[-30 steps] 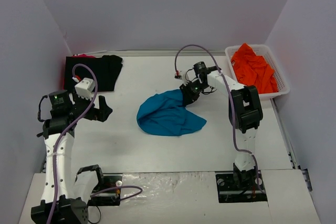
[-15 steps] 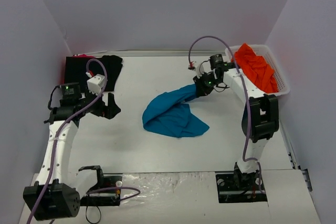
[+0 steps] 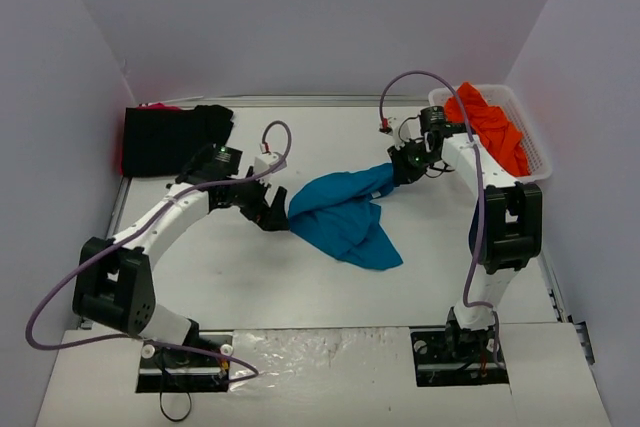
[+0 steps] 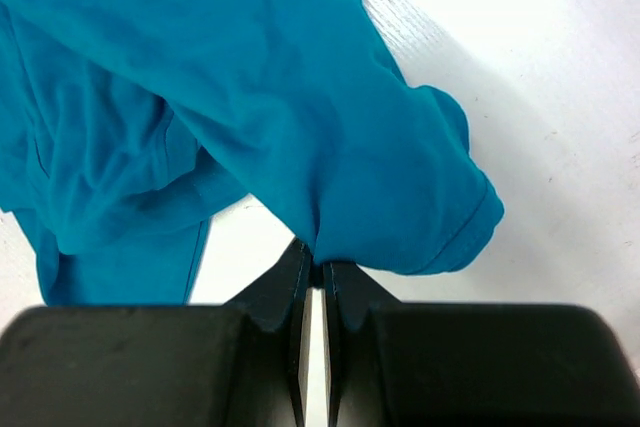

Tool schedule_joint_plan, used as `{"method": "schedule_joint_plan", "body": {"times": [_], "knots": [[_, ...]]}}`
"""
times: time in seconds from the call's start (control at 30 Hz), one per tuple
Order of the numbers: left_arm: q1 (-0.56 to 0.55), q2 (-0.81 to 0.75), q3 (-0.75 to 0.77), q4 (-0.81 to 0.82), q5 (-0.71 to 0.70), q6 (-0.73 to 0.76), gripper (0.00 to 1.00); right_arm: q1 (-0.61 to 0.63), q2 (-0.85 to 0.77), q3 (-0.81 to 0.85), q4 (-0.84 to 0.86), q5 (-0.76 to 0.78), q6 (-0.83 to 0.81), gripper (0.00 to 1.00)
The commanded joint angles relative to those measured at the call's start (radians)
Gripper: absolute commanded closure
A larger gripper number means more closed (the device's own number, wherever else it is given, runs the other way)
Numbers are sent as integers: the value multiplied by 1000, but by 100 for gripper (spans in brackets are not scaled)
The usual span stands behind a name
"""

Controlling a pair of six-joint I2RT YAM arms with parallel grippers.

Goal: Fold and stack the t-shirts
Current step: Flatten out the tshirt

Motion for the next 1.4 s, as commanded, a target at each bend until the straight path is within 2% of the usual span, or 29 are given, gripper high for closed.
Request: {"method": "schedule_joint_plan", "body": {"times": [0.0, 0.17, 0.37, 0.5, 0.7, 0.87, 0.97, 1.0, 1.1, 1.13, 1.23, 1.37], "knots": [[-79, 29, 5, 180, 24, -67, 6, -10, 6, -8, 3, 2, 18, 100], [-187, 90, -29, 251, -108, -60, 0, -18, 24, -5, 5, -2, 18, 100], [-213, 130, -39, 260, -318, -44, 12, -18, 39, -10, 2, -8, 15, 100], [-219, 135, -50, 275, -472, -35, 14, -18, 41, -16, 3, -16, 9, 100], [-227, 182, -58, 323, -430, -41, 14, -18, 58, -22, 2, -16, 1, 100], [-238, 242, -30, 335, -281, -49, 19, -18, 64, -22, 2, -13, -3, 100], [-247, 273, -12, 334, -280, -29, 30, -18, 64, -25, 2, -19, -3, 100], [-247, 279, -7, 337, -277, -29, 41, -18, 64, -27, 2, -18, -5, 100], [-245, 293, 7, 349, -270, -31, 65, -18, 64, -28, 2, -15, -6, 100], [-247, 294, 13, 343, -272, -28, 77, -19, 62, -28, 2, -15, -6, 100], [-241, 281, 39, 316, -313, 2, 95, -18, 50, -18, -2, -5, -2, 100], [-207, 225, 60, 288, -390, 60, 98, -18, 18, 22, -26, 11, 1, 100]]}}
